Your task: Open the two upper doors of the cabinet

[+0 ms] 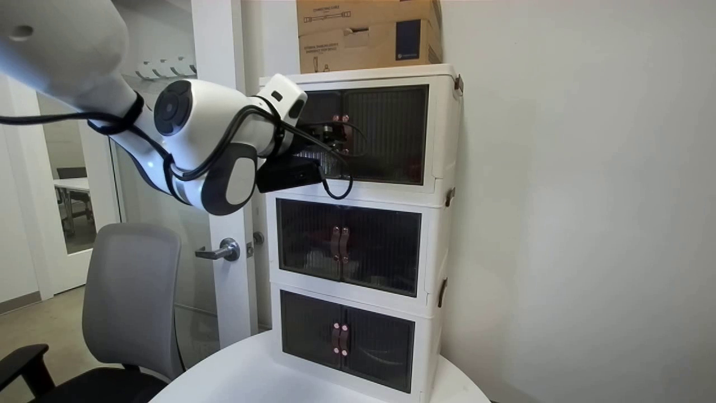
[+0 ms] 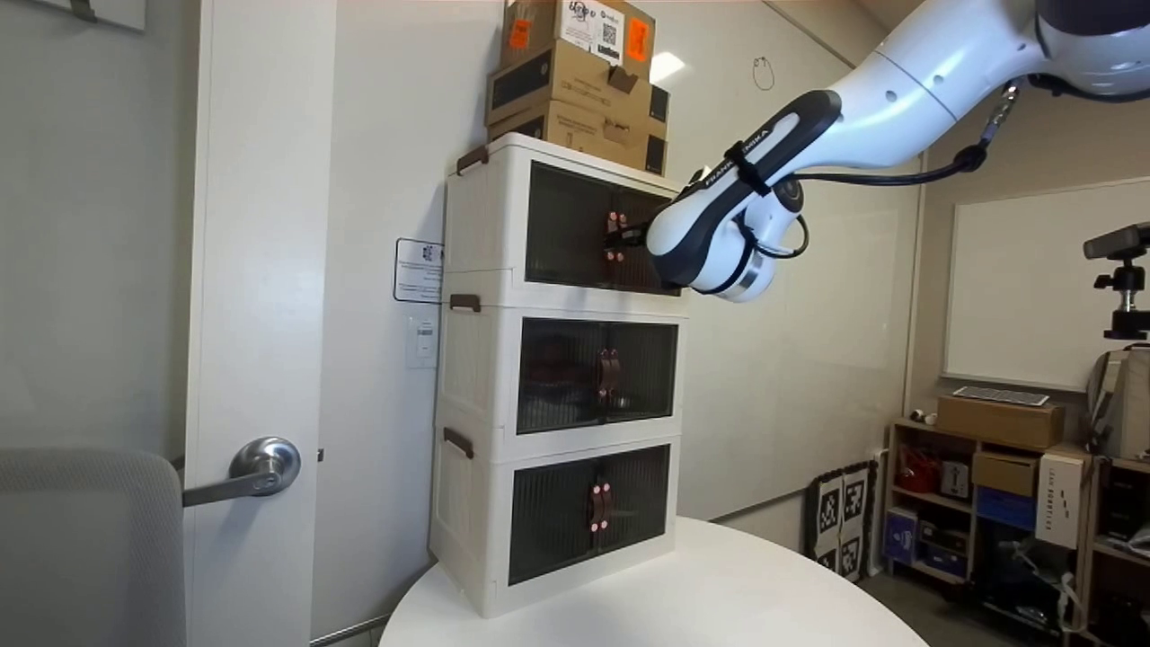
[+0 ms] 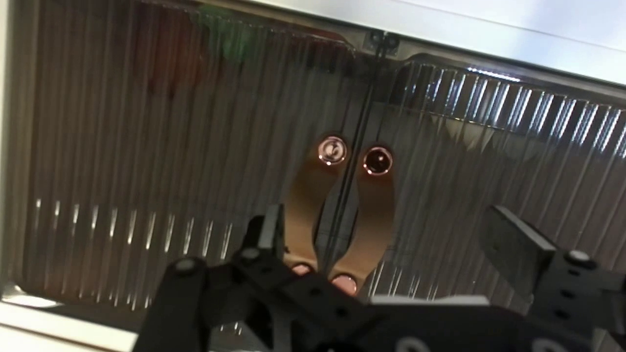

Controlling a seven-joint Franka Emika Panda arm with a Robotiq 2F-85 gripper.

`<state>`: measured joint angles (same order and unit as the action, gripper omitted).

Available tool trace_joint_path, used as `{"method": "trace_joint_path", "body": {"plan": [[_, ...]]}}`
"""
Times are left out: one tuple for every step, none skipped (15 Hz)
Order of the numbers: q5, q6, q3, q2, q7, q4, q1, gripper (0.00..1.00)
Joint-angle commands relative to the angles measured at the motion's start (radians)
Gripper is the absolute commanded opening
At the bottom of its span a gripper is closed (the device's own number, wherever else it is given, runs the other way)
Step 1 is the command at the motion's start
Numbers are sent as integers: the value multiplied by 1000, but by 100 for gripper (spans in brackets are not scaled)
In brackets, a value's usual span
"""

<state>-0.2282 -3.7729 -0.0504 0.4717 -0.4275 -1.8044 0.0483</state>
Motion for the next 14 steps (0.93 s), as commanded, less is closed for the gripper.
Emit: {"method": "trace_joint_path", "body": {"plan": [[-14, -31, 13, 65, -28, 92, 26, 100], [-17, -36, 14, 77, -28, 110, 29, 100], [-20, -40, 16, 88, -28, 128, 32, 100], [-17, -40, 15, 98, -27, 145, 33, 100], [-16, -41, 15, 107, -25, 160, 33, 100], [-13, -41, 14, 117, -24, 175, 33, 100], [-8, -40, 13, 124, -22, 186, 32, 100], [-3, -40, 11, 131, -20, 197, 31, 89], [2, -40, 10, 137, -19, 204, 30, 72], [4, -41, 9, 143, -18, 212, 30, 66], [6, -42, 8, 147, -16, 217, 28, 56], [7, -44, 8, 151, -16, 223, 28, 49], [9, -46, 8, 154, -15, 226, 27, 41], [8, -46, 8, 155, -16, 227, 28, 34]]}}
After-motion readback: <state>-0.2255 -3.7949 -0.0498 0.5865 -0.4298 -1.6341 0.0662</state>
